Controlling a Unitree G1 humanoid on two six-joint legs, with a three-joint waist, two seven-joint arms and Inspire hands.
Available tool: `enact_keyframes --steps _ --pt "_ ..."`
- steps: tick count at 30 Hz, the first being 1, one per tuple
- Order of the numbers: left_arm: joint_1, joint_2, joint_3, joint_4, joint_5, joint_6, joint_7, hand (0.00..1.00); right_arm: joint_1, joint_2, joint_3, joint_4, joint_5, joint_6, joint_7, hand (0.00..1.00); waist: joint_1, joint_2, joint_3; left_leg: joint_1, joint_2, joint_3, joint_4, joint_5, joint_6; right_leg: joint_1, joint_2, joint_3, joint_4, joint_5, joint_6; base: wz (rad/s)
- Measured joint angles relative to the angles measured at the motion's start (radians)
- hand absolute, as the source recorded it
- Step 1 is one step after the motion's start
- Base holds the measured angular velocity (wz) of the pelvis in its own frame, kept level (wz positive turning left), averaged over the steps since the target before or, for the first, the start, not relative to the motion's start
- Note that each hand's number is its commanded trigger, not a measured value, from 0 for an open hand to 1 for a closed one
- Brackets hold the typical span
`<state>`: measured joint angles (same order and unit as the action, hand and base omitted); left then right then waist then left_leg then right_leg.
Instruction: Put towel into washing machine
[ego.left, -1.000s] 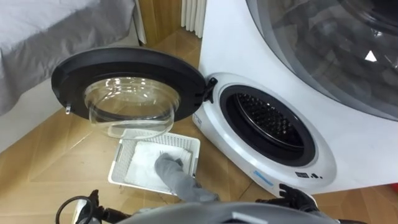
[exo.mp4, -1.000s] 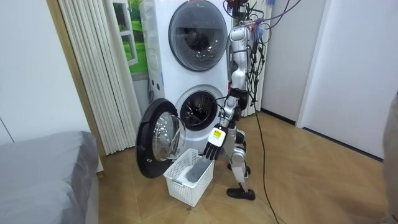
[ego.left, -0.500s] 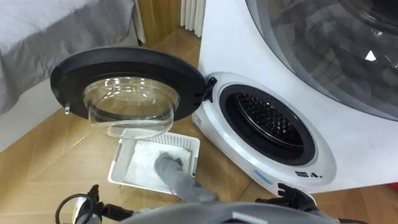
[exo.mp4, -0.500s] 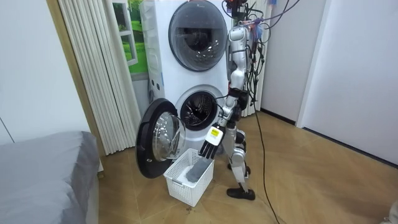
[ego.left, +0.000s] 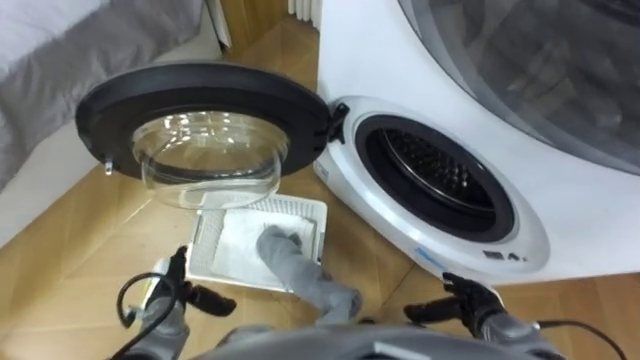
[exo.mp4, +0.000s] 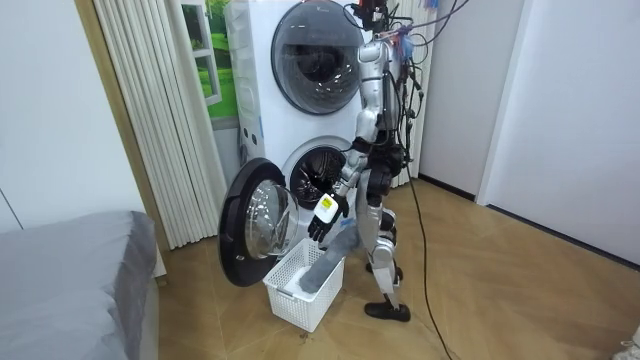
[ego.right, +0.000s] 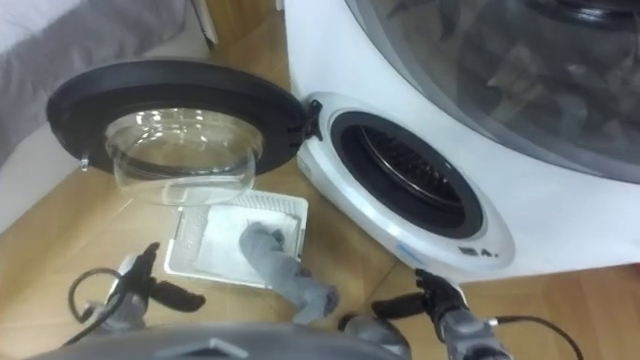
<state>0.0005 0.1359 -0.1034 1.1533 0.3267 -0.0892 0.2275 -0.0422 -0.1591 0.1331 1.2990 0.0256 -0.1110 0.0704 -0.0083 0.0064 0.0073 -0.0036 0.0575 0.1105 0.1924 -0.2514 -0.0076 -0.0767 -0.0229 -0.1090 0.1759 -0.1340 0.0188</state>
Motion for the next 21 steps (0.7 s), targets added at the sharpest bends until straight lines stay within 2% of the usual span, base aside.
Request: enact_keyframes --steps 1,4,8,9,10,12,13,16,17,21 --pt "-0.019 -0.002 -0.009 0.015 0.01 -0.003 -0.001 0.0 -0.016 0.001 0.005 0.007 0.0 0.0 0.007 0.0 -0.007 0.0 0.0031 -0.018 0.0 0.002 0.005 0.0 0.0 -0.018 -0.001 0.002 0.005 0.0 0.0 -0.06" --pt "-0.066 -0.008 -0.032 0.042 0.066 -0.006 -0.007 0.0 -0.059 0.003 0.023 0.025 -0.001 0.0 0.015 0.0 -0.018 0.001 0.0059 -0.078 -0.001 0.016 0.024 0.002 0.002 -0.095 -0.004 0.015 0.045 0.0 0.0 -0.14" --pt "-0.176 -0.019 -0.068 0.125 0.106 -0.009 -0.001 0.0 -0.125 0.011 0.074 0.044 -0.005 -0.001 0.002 0.0 -0.039 0.005 0.0227 -0.167 -0.002 0.02 0.06 0.002 0.003 -0.188 -0.006 0.026 0.078 0.002 -0.004 -0.07" --pt "-0.198 -0.025 -0.079 0.125 0.12 -0.009 0.002 0.0 -0.15 0.011 0.08 0.053 -0.003 -0.002 -0.005 0.0 -0.043 0.007 0.0344 -0.196 -0.002 0.024 0.081 0.002 0.003 -0.219 -0.008 0.031 0.099 0.003 -0.004 -0.09" --pt "-0.209 -0.029 -0.082 0.125 0.13 -0.011 0.002 0.0 -0.157 0.011 0.081 0.058 0.0 -0.002 -0.007 0.0 -0.044 0.008 0.04 -0.205 -0.001 0.025 0.086 0.002 0.003 -0.231 -0.009 0.033 0.108 0.003 -0.004 -0.1" --pt "-0.256 -0.038 -0.11 0.125 0.16 -0.023 0.003 0.0 -0.193 0.015 0.083 0.061 -0.005 -0.003 -0.024 0.0 -0.048 0.006 0.0484 -0.266 -0.001 0.029 0.116 0.002 0.003 -0.307 -0.011 0.046 0.16 0.003 -0.004 -0.09" --pt "-0.268 -0.039 -0.116 0.126 0.169 -0.026 0.003 0.0 -0.199 0.018 0.084 0.061 -0.008 -0.004 -0.029 0.0 -0.049 0.005 0.05 -0.283 -0.001 0.03 0.125 0.002 0.003 -0.326 -0.011 0.049 0.172 0.003 -0.004 -0.06" --pt "-0.33 -0.04 -0.155 0.126 0.182 -0.034 0.003 0.0 -0.24 0.034 0.1 0.048 -0.01 -0.006 -0.045 0.0 -0.074 0.003 0.0595 -0.376 -0.001 0.032 0.185 0.001 0.003 -0.408 -0.017 0.053 0.208 0.003 -0.005 0.0" --pt "-0.358 -0.042 -0.169 0.127 0.182 -0.035 0.003 0.0 -0.252 0.036 0.111 0.032 -0.01 -0.008 -0.045 0.0 -0.078 0.004 0.0696 -0.407 -0.002 0.037 0.203 0.001 0.003 -0.441 -0.02 0.055 0.226 0.003 -0.005 -0.05" --pt "-0.427 -0.046 -0.201 0.128 0.189 -0.043 0.006 0.0 -0.272 0.037 0.127 -0.016 -0.008 -0.009 -0.051 0.0 -0.081 0.004 0.0786 -0.534 -0.001 0.055 0.266 0.001 0.003 -0.576 -0.027 0.067 0.287 0.006 -0.011 -0.07"
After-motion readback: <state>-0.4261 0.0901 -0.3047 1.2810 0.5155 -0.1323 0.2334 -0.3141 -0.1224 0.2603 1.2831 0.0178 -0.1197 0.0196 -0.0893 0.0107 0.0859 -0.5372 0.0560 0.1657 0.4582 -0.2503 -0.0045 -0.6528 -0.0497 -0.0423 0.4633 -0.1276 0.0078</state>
